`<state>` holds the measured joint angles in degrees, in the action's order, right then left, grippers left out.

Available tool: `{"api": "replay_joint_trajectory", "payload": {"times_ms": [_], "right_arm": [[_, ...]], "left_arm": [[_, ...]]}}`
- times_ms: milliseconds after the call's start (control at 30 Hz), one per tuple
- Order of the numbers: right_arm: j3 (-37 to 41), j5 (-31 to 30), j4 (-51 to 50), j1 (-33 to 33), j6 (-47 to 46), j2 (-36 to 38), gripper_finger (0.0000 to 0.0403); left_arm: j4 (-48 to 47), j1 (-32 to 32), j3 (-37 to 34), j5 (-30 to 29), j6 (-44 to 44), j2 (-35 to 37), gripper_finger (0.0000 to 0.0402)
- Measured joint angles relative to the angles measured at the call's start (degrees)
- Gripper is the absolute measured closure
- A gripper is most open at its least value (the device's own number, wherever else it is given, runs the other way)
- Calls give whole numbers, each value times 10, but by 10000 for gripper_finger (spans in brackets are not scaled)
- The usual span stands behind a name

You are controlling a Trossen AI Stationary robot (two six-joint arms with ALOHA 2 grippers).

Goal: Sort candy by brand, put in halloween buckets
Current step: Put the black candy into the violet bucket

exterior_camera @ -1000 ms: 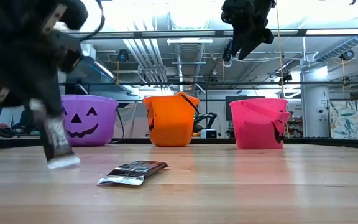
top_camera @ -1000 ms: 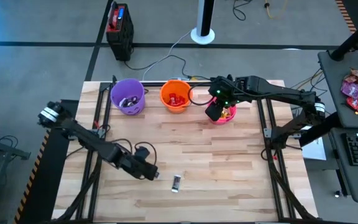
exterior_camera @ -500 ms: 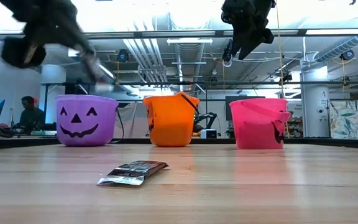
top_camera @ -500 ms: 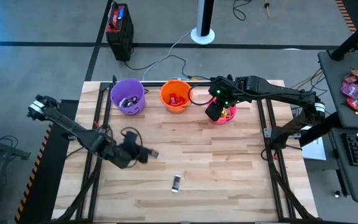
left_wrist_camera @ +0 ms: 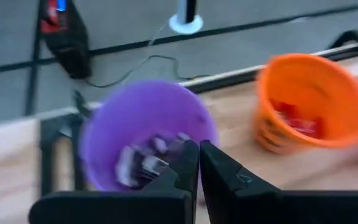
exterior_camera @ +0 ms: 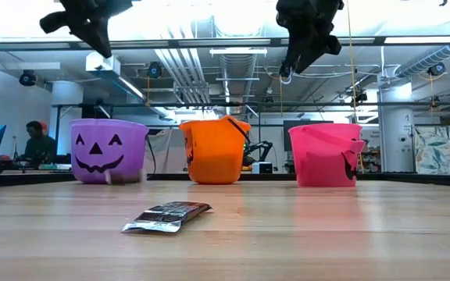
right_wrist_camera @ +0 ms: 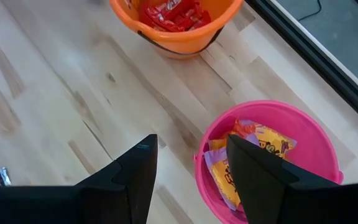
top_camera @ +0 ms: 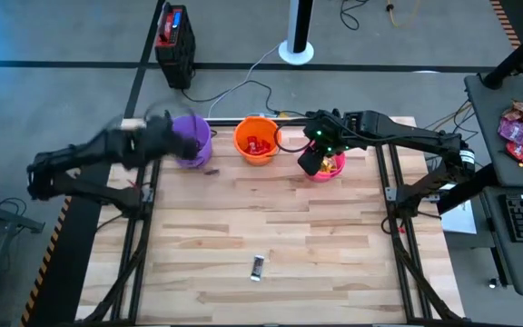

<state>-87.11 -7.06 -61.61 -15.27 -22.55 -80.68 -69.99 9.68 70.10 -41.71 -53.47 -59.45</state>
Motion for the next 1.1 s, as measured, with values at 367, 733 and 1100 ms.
{"api": "replay_joint_trajectory", "payload": {"times_ms": [367,733,1100], "right_arm": [[0,0,2,0,-21,0,218],[1,-4,2,0,-25,0,218],[25,-4,26,0,-14,0,218]], "left_arm": [[89,260,34,346,391,-17,401],[368,-92,-223,121,241,5,401],[716,-145,-459,-38,119,-121,401]]}}
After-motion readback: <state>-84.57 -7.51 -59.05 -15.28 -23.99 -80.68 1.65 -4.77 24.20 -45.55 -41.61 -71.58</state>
